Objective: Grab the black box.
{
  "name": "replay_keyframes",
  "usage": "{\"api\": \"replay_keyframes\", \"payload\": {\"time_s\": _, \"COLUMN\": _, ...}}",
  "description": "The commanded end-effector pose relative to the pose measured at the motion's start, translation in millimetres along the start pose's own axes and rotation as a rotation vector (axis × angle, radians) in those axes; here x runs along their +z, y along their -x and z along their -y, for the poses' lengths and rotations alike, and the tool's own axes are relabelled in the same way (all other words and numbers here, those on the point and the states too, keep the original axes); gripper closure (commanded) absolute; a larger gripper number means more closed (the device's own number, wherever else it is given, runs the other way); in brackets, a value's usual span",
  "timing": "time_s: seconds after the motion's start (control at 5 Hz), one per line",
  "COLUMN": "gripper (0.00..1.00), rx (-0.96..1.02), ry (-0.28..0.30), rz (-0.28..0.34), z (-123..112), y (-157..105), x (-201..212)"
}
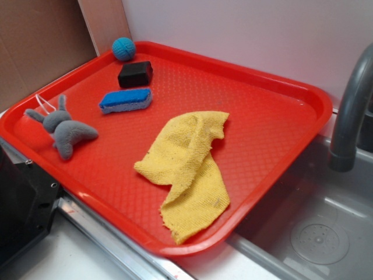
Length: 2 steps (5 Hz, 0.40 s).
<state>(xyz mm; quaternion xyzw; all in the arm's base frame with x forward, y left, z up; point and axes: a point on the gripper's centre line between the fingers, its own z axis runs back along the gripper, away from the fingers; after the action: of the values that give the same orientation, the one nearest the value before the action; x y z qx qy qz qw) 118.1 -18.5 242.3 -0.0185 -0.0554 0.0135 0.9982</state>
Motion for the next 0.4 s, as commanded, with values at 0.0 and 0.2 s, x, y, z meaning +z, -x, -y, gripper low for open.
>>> {"api": "replay_keyframes", "payload": {"time_s": 0.0, "gripper": 0.00, "rx": 0.000, "ry": 0.000, "rz": 0.000, "z": 0.0, "y": 0.0, "x": 0.0}}
{"api": "replay_keyframes", "payload": {"time_s": 0.2, "gripper": 0.00, "rx": 0.188, "ry": 0.037, "rz": 0.003, "z": -13.8, "y": -9.8, "x": -11.7}}
